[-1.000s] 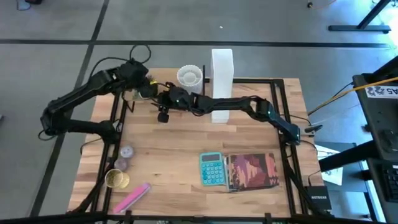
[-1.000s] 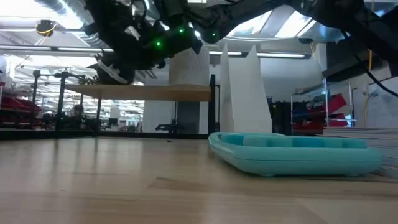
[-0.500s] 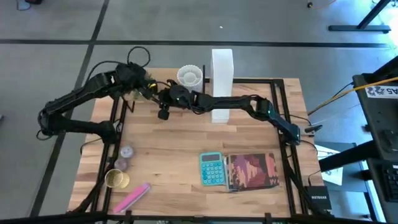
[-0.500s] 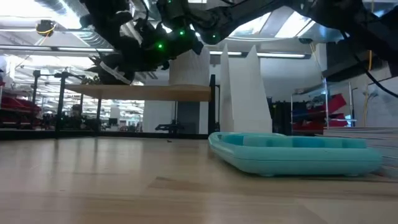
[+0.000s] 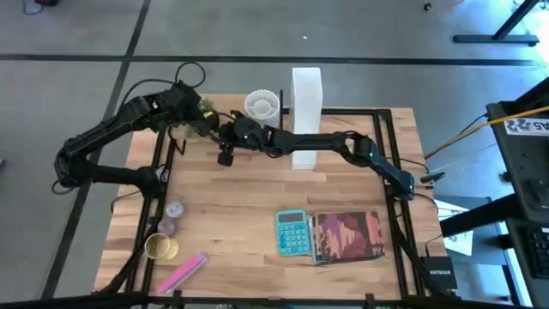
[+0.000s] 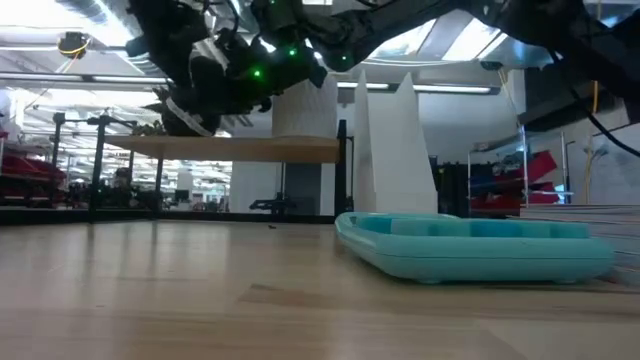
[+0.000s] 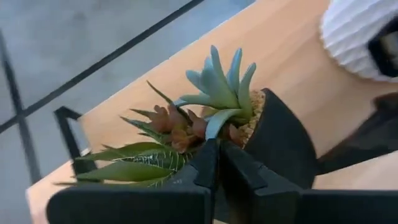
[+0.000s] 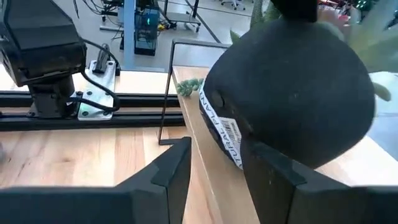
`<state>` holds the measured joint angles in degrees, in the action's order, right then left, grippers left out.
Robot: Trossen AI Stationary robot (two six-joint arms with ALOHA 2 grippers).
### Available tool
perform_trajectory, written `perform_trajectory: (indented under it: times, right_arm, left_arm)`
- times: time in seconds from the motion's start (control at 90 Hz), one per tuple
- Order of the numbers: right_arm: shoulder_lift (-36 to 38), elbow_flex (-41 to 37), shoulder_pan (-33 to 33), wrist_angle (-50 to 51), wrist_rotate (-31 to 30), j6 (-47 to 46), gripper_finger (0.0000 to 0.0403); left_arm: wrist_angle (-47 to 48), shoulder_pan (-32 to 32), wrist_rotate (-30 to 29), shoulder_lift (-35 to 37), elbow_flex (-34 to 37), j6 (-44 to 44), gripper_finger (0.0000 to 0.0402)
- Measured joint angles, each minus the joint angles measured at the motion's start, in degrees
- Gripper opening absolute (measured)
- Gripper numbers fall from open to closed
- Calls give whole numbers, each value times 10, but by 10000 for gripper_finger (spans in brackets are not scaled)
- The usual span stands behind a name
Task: Stock shelves
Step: Put the potted plant on the shelf
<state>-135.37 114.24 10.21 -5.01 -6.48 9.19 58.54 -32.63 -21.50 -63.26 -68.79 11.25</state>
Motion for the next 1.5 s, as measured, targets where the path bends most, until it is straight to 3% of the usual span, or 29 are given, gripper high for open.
perform_trajectory:
  times: [0.456, 0.844, 1.244, 1.5]
  right_arm:
    - [-12, -2, 7, -10, -23, -1, 127]
    - [-18, 3, 11, -28, -36, -29, 127]
    - [-7, 4, 5, -4, -50, -29, 127]
    - [5, 3, 7, 23, -15, -30, 127]
  left_arm:
    - [9, 86, 28, -1, 2, 31, 0]
    - [2, 92, -108, -2, 2, 3, 0]
    - [-20, 90, -112, -1, 2, -12, 0]
    - [138, 90, -134, 2, -82, 59, 0]
